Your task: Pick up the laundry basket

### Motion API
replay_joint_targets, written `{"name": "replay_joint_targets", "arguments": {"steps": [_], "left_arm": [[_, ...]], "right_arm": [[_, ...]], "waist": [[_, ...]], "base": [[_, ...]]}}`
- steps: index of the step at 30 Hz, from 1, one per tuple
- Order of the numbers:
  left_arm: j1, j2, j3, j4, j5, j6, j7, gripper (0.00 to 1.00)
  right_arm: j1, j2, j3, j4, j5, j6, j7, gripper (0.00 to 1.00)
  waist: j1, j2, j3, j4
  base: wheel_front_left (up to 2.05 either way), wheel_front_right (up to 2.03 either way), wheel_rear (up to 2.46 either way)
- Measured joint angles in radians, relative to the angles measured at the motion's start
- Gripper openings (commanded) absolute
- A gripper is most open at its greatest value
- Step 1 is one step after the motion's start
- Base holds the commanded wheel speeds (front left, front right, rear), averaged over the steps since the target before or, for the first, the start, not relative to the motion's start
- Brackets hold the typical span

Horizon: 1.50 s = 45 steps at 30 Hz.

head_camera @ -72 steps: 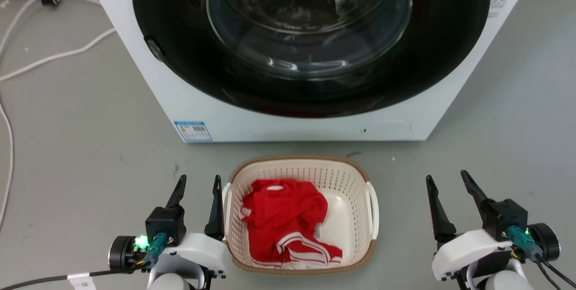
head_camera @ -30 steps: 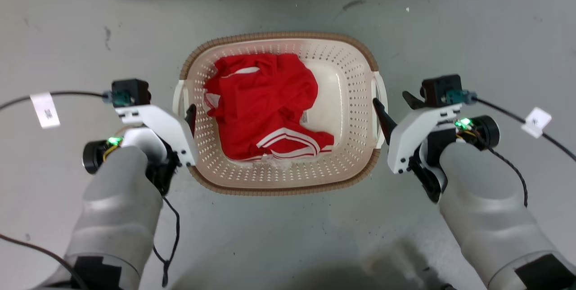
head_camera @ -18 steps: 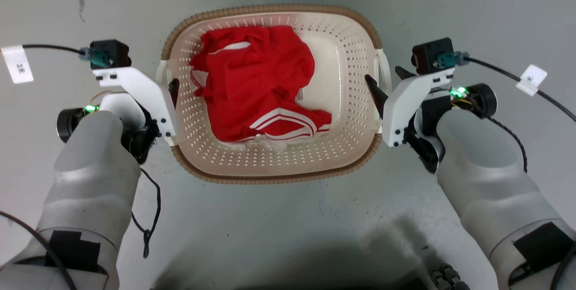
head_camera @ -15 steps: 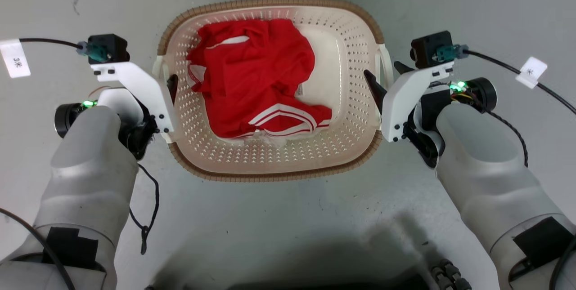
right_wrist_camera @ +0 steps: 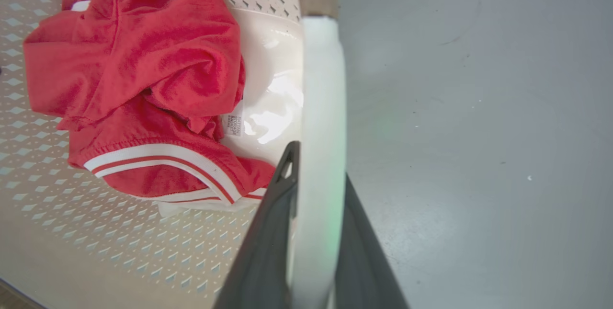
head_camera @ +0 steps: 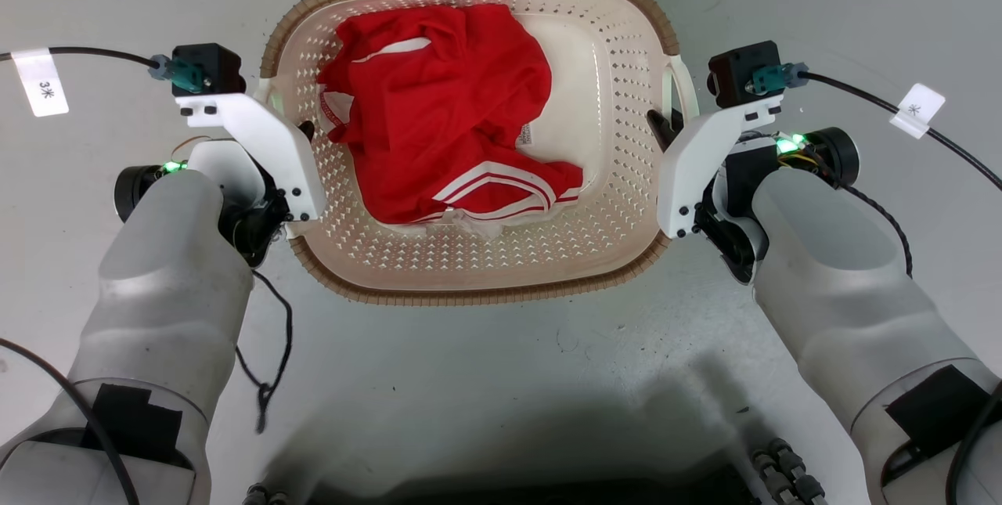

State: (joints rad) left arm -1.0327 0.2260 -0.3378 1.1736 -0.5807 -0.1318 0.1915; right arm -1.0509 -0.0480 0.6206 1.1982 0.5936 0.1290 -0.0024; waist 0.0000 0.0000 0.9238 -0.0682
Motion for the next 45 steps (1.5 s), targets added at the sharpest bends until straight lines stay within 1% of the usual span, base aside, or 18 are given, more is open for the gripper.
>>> {"name": "replay_joint_targets", "arguments": {"steps": [1, 8, 17, 25, 34, 45], "left_arm": [[0.0, 0.002, -0.012, -0.001, -0.019, 0.0, 0.005, 0.0], [0.0, 0.0, -0.051, 0.007, -0.056, 0.001, 0.036, 0.0], [0.0, -0.011, -0.084, 0.04, -0.095, 0.001, 0.089, 0.0], [0.033, -0.034, -0.103, 0.073, -0.131, 0.001, 0.158, 0.0], [0.075, -0.05, -0.111, 0.096, -0.164, 0.001, 0.229, 0.0], [0.116, -0.057, -0.13, 0.108, -0.187, 0.001, 0.313, 0.0]], "right_arm": [[-0.003, 0.0, 0.016, 0.006, 0.015, 0.0, -0.01, 0.0], [-0.006, -0.001, 0.047, 0.023, 0.051, 0.0, -0.013, 0.0], [0.005, -0.012, 0.088, 0.022, 0.119, 0.0, 0.048, 0.0], [0.053, -0.036, 0.132, -0.002, 0.201, 0.0, 0.17, 0.0], [0.103, -0.066, 0.177, -0.03, 0.297, 0.0, 0.34, 0.0], [0.144, -0.078, 0.21, -0.037, 0.384, 0.0, 0.476, 0.0]], "waist": [[0.0, 0.0, -0.001, -0.001], [0.0, 0.0, -0.017, 0.001], [0.0, 0.0, -0.074, 0.008], [0.0, 0.0, -0.187, 0.013], [0.0, 0.0, -0.344, 0.016], [-0.0001, 0.0, -0.534, 0.017]], "base": [[0.0, 0.0, 0.0], [0.0, 0.0, 0.0], [0.0, 0.0, 0.0], [0.0, 0.0, 0.0], [0.0, 0.0, 0.0], [0.0, 0.0, 0.0]]}}
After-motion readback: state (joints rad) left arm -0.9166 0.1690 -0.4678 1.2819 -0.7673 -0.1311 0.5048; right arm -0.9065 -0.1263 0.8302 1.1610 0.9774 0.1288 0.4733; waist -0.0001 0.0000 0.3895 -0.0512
